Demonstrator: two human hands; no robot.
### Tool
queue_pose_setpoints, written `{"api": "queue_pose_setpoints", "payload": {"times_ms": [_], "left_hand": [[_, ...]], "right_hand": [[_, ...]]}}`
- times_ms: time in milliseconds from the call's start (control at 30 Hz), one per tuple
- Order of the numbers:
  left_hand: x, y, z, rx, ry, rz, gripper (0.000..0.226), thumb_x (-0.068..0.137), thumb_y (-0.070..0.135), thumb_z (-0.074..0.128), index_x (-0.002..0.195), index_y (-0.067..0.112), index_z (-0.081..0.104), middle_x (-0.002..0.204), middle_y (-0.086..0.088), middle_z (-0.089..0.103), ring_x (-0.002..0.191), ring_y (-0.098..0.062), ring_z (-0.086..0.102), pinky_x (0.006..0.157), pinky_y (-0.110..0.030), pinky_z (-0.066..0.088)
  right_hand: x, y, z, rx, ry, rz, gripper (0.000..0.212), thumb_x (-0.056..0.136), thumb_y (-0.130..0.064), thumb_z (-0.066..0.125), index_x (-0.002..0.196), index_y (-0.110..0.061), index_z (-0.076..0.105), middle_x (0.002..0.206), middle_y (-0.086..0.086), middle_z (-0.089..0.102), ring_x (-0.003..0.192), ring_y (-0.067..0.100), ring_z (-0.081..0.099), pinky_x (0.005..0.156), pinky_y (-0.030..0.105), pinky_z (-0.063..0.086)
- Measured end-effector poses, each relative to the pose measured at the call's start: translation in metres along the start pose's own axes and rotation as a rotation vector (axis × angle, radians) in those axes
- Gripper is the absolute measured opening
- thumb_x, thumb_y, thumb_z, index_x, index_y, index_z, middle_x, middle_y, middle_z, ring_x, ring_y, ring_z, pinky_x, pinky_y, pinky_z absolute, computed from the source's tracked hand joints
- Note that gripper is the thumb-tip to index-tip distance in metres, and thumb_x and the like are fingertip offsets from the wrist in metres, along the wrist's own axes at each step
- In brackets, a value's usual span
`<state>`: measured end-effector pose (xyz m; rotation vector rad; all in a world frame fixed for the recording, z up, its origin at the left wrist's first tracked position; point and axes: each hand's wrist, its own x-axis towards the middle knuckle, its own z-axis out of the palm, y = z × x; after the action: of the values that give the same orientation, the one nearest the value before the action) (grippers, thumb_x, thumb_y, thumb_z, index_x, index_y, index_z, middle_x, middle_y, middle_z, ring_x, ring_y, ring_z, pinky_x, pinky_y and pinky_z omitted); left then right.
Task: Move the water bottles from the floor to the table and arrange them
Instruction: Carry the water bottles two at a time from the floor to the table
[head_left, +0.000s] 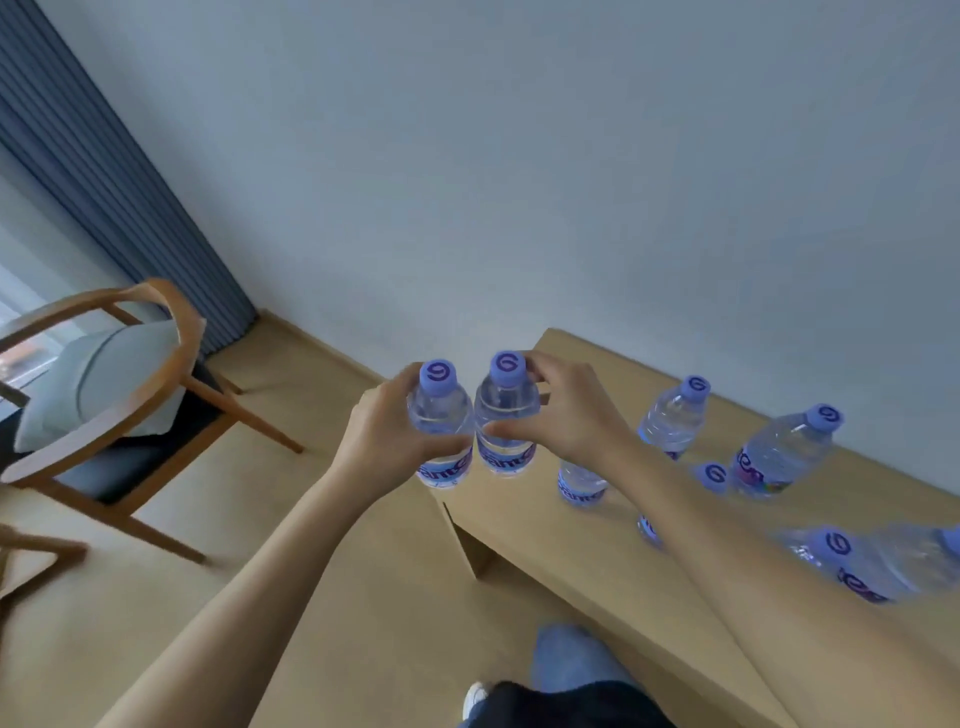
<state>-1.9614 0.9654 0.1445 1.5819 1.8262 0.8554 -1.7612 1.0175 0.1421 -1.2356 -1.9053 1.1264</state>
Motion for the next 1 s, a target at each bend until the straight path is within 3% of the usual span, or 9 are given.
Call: {"api": "queue_pose_setpoints", "payload": {"times_ms": [100,267,500,633,1000], "left_hand": [[0.038,0.004,0.004,-0.006,-0.037,0.017,0.047,0.061,0.028,0.086,0.1,0.034,0.059,0.083,0.015,0.066,0.076,-0.004,0.063,0.065,-0.021,0.049],[0.096,0.014,0.023,-0.042,-0.093,0.02,0.043,0.06,0.023,0.085,0.092,0.034,0.057,0.07,0.022,0.06,0.062,0.001,0.053,0.06,-0.018,0.042],[0.165,0.024,0.063,-0.066,-0.15,0.027,0.048,0.059,0.02,0.084,0.097,0.034,0.058,0.08,0.013,0.066,0.07,-0.009,0.06,0.066,-0.029,0.05],[0.192,0.027,0.087,-0.075,-0.184,0.032,0.045,0.06,0.018,0.084,0.094,0.032,0.057,0.075,0.014,0.064,0.061,-0.001,0.054,0.06,-0.021,0.046],[0.248,0.019,0.133,-0.045,-0.352,0.067,0.045,0.06,0.019,0.082,0.095,0.027,0.054,0.074,0.015,0.062,0.062,-0.001,0.055,0.06,-0.019,0.042]], "right_hand": [[0.027,0.006,-0.01,-0.007,0.046,0.004,0.041,0.064,-0.021,0.084,0.1,-0.027,0.066,0.089,-0.013,0.069,0.085,0.007,0.066,0.08,0.041,0.055],[0.068,0.023,-0.037,-0.043,0.077,0.031,0.045,0.066,-0.022,0.085,0.106,-0.024,0.065,0.096,-0.01,0.071,0.089,0.01,0.067,0.083,0.039,0.055],[0.117,0.062,-0.073,-0.062,0.118,0.11,0.043,0.066,-0.025,0.083,0.104,-0.029,0.063,0.095,-0.013,0.069,0.089,0.01,0.066,0.083,0.038,0.055],[0.133,0.083,-0.087,-0.075,0.154,0.146,0.042,0.065,-0.025,0.084,0.102,-0.027,0.063,0.094,-0.013,0.068,0.09,0.011,0.065,0.081,0.036,0.054],[0.153,0.122,-0.097,-0.107,0.244,0.332,0.039,0.067,-0.022,0.082,0.099,-0.017,0.061,0.095,-0.004,0.066,0.088,0.02,0.062,0.078,0.038,0.052]]}}
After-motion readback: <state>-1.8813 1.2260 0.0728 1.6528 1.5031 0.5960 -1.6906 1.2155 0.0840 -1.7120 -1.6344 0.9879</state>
